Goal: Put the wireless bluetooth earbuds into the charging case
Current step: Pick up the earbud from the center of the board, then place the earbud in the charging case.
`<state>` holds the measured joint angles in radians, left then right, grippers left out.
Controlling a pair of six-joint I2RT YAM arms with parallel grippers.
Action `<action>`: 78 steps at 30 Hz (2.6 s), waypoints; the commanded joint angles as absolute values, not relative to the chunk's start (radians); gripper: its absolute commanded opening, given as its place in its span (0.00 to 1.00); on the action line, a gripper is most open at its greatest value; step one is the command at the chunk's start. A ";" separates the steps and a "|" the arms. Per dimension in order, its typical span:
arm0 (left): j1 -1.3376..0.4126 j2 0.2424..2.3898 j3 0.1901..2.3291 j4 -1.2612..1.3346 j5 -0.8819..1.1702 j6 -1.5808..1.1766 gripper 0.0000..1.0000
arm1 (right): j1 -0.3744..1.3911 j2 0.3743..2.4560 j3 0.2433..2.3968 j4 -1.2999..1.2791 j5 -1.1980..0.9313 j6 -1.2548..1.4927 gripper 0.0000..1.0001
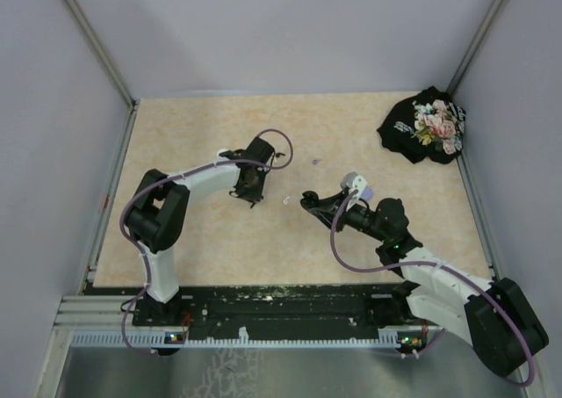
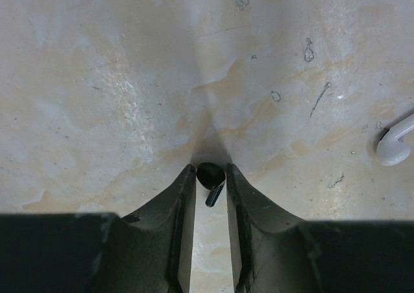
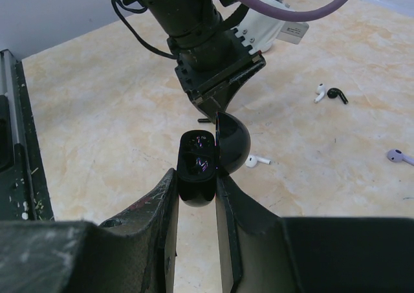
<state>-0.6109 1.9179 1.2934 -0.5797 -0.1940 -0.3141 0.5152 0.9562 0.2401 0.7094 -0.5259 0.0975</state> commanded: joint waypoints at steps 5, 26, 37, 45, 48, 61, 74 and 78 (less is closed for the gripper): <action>-0.612 1.930 1.269 -0.581 -0.178 -0.319 0.22 | 0.522 0.933 0.240 0.743 -0.524 0.094 0.00; -0.606 1.506 1.100 -0.268 -0.053 -0.287 0.14 | 0.555 1.081 0.334 0.849 -0.547 0.089 0.00; -0.606 1.207 0.964 -0.003 0.161 -0.275 0.16 | 0.587 1.211 0.373 1.078 -0.548 0.061 0.00; -0.606 1.103 0.904 0.141 0.354 -0.309 0.17 | 0.592 1.288 0.408 1.220 -0.568 0.076 0.00; -0.606 1.080 0.864 0.222 0.408 -0.336 0.17 | 0.595 1.314 0.418 1.283 -0.575 0.085 0.00; -0.607 1.072 0.771 0.464 0.519 -0.387 0.17 | 0.622 1.381 0.459 1.429 -0.586 0.118 0.00; -0.621 1.132 0.743 0.574 0.576 -0.388 0.17 | 0.638 1.378 0.453 1.451 -0.588 0.129 0.00; -0.637 1.143 0.741 0.573 0.575 -0.358 0.17 | 0.639 1.376 0.454 1.452 -0.587 0.131 0.00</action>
<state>-0.6193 1.1362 0.7506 0.5198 0.5518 -0.3874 0.6254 1.3800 0.4210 1.3708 -0.5770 0.1165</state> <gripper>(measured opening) 0.222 0.254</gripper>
